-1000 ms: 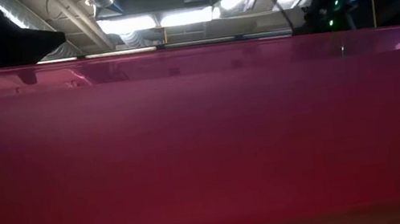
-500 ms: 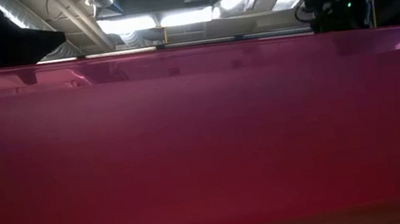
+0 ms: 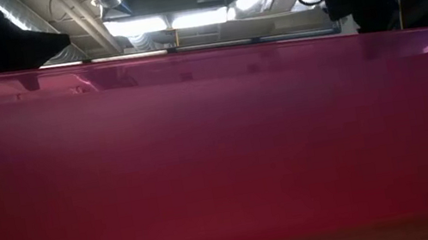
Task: Sort produce into baskets
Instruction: Put the yellow lemon into the transparent bin
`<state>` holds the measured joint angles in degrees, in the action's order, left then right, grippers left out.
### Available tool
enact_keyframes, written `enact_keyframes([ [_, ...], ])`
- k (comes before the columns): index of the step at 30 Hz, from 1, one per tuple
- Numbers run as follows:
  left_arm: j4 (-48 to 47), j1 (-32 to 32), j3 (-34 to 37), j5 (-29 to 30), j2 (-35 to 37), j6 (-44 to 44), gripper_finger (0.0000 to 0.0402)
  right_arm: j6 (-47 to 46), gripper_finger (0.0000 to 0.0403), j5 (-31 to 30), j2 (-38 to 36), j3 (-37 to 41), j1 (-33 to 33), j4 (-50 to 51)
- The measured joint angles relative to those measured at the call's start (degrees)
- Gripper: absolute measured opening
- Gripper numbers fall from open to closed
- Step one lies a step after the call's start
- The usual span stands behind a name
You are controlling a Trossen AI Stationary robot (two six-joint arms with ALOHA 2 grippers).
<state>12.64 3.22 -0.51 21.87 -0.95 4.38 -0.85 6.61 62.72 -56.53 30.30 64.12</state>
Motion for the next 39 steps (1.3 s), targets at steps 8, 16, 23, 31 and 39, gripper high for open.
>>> enact_keyframes([
  [8, 0.02, 0.00, 0.00, 0.01, 0.00, 0.04, 0.0008, -4.50, 0.0152, -7.14, 0.00, 3.69, -7.84, -0.39],
  [16, 0.01, 0.00, 0.00, 0.00, 0.00, 0.00, 0.0008, -8.35, 0.0152, -7.54, 0.02, 14.93, -11.94, -6.55],
  [23, 0.02, 0.00, 0.00, 0.00, 0.00, -0.43, 0.0008, -13.15, 0.0152, -9.70, 0.07, 17.29, -11.96, -7.61],
  [31, 0.01, 0.01, 0.00, 0.01, 0.00, -0.32, 0.0008, -18.53, 0.0152, -10.04, 4.28, 17.27, -11.96, -8.84],
  [39, 0.02, 0.00, 0.00, 0.00, 0.00, -0.17, 0.0008, -18.40, 0.0152, -11.00, 7.39, 17.27, -11.93, -12.96],
])
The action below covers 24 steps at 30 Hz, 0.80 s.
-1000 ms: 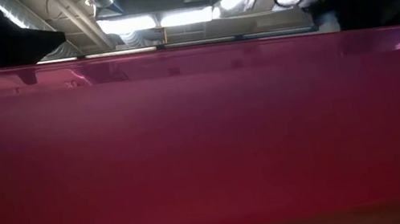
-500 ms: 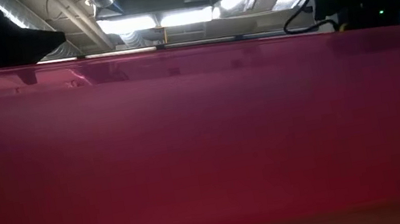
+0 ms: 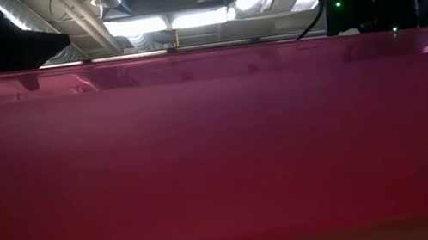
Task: Sort produce into baskets
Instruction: Put the yellow lemon into the transparent bin
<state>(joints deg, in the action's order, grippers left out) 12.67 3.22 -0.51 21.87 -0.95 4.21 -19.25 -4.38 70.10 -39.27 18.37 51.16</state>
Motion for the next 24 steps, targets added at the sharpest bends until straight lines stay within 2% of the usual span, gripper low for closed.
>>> enact_keyframes([
  [6, -0.01, 0.00, 0.00, 0.00, 0.00, 0.05, 0.0008, 0.02, 0.0159, -0.13, 0.42, 0.00, 0.02, -0.22],
  [14, 0.04, 0.02, 0.00, 0.00, 0.00, 0.13, 0.0008, 0.29, 0.0255, -0.28, 0.42, -0.04, 0.01, -0.05],
  [19, 1.30, 0.00, 0.00, 0.00, 0.00, 0.01, 0.0008, 1.20, 0.0291, 0.45, -1.22, -3.74, 0.02, 4.45],
  [22, 3.24, 0.00, 0.00, 0.00, 0.00, -0.99, 0.0008, 1.36, 0.0297, -2.99, -2.12, -7.71, 0.01, 9.10],
  [24, 3.59, 0.02, 0.00, 0.00, 0.00, -1.33, 0.0008, 1.57, 0.0298, -7.87, -2.69, -10.27, 0.02, 11.07],
])
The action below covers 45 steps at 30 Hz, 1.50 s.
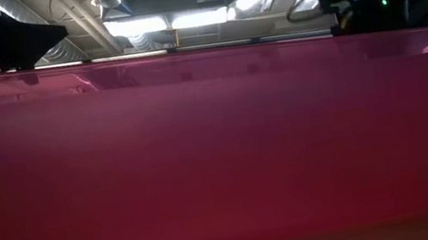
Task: Sort produce into baskets
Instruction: Put the yellow lemon into the transparent bin
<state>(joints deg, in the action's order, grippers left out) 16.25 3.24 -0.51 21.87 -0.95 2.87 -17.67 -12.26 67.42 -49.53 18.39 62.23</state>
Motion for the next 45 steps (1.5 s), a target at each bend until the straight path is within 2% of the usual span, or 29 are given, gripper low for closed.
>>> enact_keyframes([
  [5, -0.15, -0.02, 0.00, 0.00, 0.02, 0.09, 0.0008, 0.35, 0.0296, -12.65, -0.79, -3.76, 0.24, 0.70],
  [8, -0.16, -0.01, 0.00, 0.00, 0.01, 0.07, 0.0008, 1.53, 0.0296, -15.26, -0.79, -4.25, 2.92, 0.32],
  [19, -0.17, -0.02, 0.00, 0.00, 0.00, 0.11, 0.0008, 3.71, 0.0296, -13.52, -0.35, -3.96, 18.58, -6.36],
  [26, -0.18, -0.01, 0.00, 0.00, 0.00, 0.11, 0.0008, 4.59, 0.0296, -12.12, 3.77, -3.20, 26.26, -11.26],
  [37, -0.18, -0.02, 0.00, 0.00, 0.02, 0.11, 0.0008, 4.32, 0.0296, -6.85, 14.10, -3.20, 33.58, -16.16],
  [45, -0.20, 0.00, 0.00, 0.00, 0.00, 0.11, 0.0008, 3.05, 0.0296, -5.40, 19.62, -3.18, 35.43, -18.44],
])
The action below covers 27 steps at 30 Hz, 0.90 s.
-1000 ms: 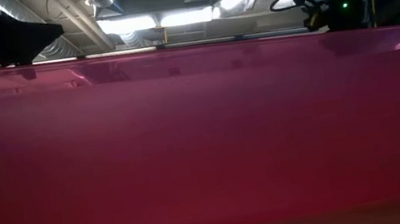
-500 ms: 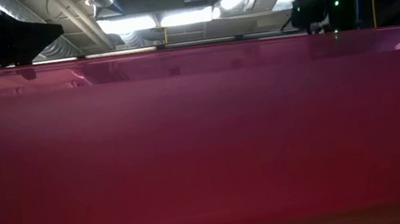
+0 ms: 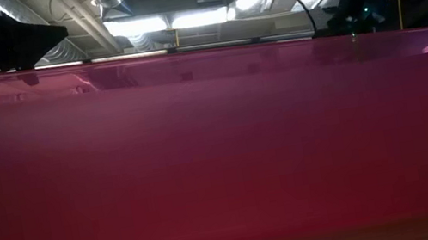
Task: Sort produce into baskets
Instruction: Put the yellow lemon into the transparent bin
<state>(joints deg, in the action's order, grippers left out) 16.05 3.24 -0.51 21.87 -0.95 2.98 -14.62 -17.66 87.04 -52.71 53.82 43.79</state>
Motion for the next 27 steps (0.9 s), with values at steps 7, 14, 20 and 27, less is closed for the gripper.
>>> enact_keyframes([
  [7, -0.04, 0.00, 0.00, 0.00, 0.00, 0.00, 0.0008, -0.39, 0.0296, 0.63, 3.07, 0.00, -0.02, -0.97],
  [14, -0.04, 0.00, 0.00, 0.00, 0.00, -0.09, 0.0008, -1.73, 0.0296, -0.58, 4.63, 0.00, -0.15, -1.11],
  [20, -0.07, -0.01, 0.00, 0.00, 0.00, -0.11, 0.0008, -3.59, 0.0293, 1.02, 5.37, 0.00, -0.15, -1.37],
  [27, -0.31, -0.02, 0.00, 0.00, 0.00, -0.07, 0.0008, -4.47, 0.0232, 2.78, 7.80, -0.14, -0.17, -1.47],
])
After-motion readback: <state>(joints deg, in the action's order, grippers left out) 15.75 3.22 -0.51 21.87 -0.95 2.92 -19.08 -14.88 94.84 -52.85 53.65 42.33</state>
